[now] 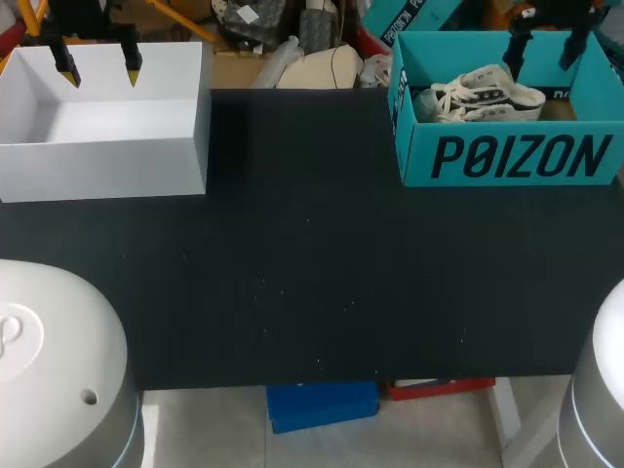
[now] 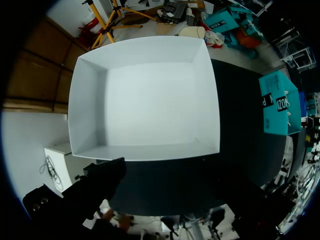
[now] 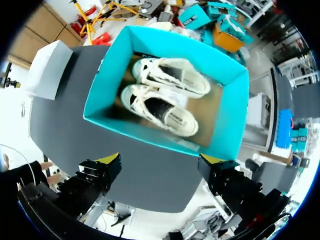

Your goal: Take the shoe out of the shoebox, open the shoe tongue, remove and reinsert the insole, then place the shoe into the shoebox

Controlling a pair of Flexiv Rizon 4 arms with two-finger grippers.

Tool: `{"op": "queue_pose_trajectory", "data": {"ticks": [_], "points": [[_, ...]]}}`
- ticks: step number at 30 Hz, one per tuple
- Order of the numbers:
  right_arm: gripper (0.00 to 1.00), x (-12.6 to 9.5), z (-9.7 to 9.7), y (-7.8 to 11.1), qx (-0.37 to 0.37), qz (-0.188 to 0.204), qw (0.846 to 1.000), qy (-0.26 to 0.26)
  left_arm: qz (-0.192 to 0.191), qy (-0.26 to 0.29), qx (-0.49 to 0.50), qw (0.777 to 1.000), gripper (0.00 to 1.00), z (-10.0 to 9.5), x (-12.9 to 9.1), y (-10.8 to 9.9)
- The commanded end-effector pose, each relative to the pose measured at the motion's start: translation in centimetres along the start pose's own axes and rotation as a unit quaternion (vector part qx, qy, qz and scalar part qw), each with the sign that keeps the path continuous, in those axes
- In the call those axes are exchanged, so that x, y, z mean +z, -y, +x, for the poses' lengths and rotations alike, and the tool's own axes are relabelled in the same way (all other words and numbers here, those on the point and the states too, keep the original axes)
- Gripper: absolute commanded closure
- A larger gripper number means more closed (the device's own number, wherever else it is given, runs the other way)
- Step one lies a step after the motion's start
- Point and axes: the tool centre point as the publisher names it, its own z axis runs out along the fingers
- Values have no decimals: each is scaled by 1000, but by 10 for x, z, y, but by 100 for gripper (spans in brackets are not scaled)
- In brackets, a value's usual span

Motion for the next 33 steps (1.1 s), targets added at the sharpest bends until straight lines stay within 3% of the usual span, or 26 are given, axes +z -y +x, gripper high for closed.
{"op": "queue_pose_trajectory", "data": {"ticks": [1, 26, 33], "points": [[0, -4, 3, 10, -356, -21, 933, 46, -1, 2, -1, 1000, 0, 1, 0, -1], [0, -4, 3, 10, -356, -21, 933, 46, -1, 2, -1, 1000, 0, 1, 0, -1], [0, 10, -21, -20, -450, 4, 892, 32, -1, 2, -1, 1000, 0, 1, 0, -1]]}}
